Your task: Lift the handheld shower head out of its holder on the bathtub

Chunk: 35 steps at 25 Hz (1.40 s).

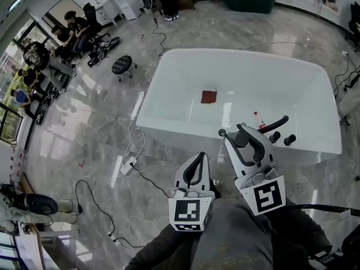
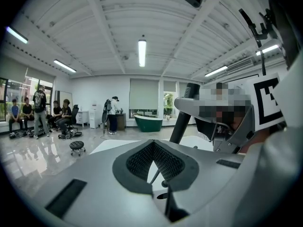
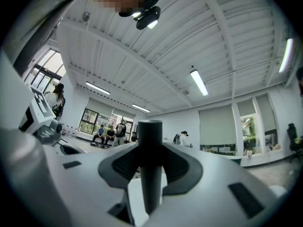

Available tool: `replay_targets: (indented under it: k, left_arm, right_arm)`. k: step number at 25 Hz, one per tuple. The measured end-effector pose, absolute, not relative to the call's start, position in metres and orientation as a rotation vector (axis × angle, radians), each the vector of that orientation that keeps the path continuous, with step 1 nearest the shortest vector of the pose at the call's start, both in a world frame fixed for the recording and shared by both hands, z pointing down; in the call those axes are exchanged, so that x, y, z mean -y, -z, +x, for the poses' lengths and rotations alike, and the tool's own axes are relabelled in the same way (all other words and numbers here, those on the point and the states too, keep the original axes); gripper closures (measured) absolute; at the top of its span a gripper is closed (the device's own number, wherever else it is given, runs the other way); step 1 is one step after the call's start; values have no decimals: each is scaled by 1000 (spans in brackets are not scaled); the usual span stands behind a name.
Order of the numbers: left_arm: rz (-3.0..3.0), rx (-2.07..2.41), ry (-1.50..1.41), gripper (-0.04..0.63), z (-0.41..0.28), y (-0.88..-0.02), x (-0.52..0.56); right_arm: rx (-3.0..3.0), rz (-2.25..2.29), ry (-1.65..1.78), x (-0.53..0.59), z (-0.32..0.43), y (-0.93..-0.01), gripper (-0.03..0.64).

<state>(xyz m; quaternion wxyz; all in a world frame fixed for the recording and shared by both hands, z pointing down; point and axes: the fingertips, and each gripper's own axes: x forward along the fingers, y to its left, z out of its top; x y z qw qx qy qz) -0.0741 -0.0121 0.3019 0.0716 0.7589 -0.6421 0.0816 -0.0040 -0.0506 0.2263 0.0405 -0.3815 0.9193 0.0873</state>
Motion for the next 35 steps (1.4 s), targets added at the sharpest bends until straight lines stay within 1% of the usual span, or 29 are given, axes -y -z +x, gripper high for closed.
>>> replay_targets:
  k: [8, 16, 19, 22, 24, 25, 28, 30, 32, 35]
  left_arm:
    - [2230, 1937, -291, 592, -39, -316, -68]
    - [2237, 1904, -358, 592, -37, -337, -83]
    - [2276, 1865, -344, 592, -54, -367, -72]
    - [2253, 1930, -337, 592, -102, -388, -54]
    - [2219, 1965, -317, 592, -112, -372, -59]
    - [2222, 1951, -304, 592, -104, -356, -70]
    - [2290, 1865, -264, 592, -49, -283, -139]
    - [2324, 1847, -245, 592, -30, -243, -174]
    - [2340, 1842, -230, 592, -31, -242, -173]
    - [2357, 1837, -222, 592, -33, -266, -153]
  right_arm:
    - [-2835, -1102, -325, -31, 25, -226, 480]
    - [-2803, -1132, -267, -46, 23, -257, 479]
    - [-2771, -1198, -183, -34, 5, -294, 480]
    - [-2850, -1143, -188, -16, -37, -324, 480]
    - [-2863, -1089, -231, -18, -50, -307, 480]
    - [-2867, -1087, -241, -31, -44, -290, 479]
    - [-2877, -1135, -269, -106, 2, -214, 480]
    - [-2876, -1156, -276, -143, 18, -178, 480]
    - [-2876, -1165, -282, -143, 17, -180, 480]
    - [-2868, -1175, -291, -124, 15, -205, 480]
